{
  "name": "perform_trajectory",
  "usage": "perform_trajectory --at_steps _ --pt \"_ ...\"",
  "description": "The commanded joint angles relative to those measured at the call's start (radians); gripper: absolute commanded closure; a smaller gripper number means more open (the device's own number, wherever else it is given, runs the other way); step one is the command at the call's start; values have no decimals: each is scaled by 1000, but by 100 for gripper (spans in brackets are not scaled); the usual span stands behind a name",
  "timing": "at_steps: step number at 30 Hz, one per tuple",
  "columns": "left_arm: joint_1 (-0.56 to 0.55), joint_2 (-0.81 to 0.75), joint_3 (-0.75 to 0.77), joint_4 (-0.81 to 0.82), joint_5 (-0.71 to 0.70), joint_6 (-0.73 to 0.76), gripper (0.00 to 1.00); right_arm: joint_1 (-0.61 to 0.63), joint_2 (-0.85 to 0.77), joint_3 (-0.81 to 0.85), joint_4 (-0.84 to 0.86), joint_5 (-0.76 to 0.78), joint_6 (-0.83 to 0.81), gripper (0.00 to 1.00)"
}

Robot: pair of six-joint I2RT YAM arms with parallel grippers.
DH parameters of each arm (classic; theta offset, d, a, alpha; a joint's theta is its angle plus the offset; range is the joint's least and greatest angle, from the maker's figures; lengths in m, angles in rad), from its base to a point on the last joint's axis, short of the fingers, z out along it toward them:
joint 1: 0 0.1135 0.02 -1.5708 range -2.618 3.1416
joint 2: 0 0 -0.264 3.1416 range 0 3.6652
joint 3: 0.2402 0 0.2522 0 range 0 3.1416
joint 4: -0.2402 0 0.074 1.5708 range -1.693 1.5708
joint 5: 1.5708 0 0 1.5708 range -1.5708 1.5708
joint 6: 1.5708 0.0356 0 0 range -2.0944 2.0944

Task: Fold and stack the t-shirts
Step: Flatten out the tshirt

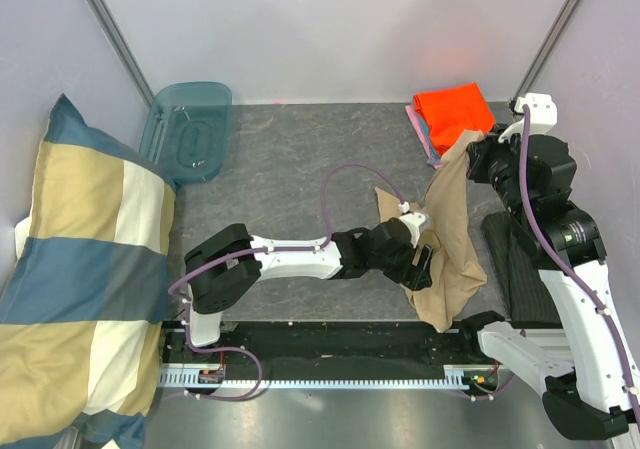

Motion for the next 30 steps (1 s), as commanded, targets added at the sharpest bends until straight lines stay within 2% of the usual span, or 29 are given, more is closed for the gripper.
perform_trajectory --at_steps 1,10,12,15,16,18,19,20,24,30 --pt "-6 38 48 46 -1 -17 22 0 -17 0 10 4 -5 100" --pt "-6 106 48 51 -9 -25 25 -2 -20 -6 5 6 -5 100" --pt "-6 118 50 54 -2 -25 29 -2 -21 -6 5 7 -7 100" --pt "-7 132 51 60 4 -28 44 0 -21 -9 7 10 -9 100" --pt "-7 135 51 62 5 -28 60 0 -23 -11 5 9 -9 100" --pt "-7 133 51 63 4 -28 80 -2 -23 -14 7 10 -7 100" --pt "-7 129 51 63 4 -28 94 -2 -23 -16 5 9 -9 100" --pt "-7 124 51 62 2 -28 98 0 -23 -16 5 10 -9 100" --pt "-6 66 65 -9 -21 3 98 0 -23 -19 7 7 -9 100" --pt "3 -156 136 -223 -157 124 98 0 -32 -31 8 13 -10 100"
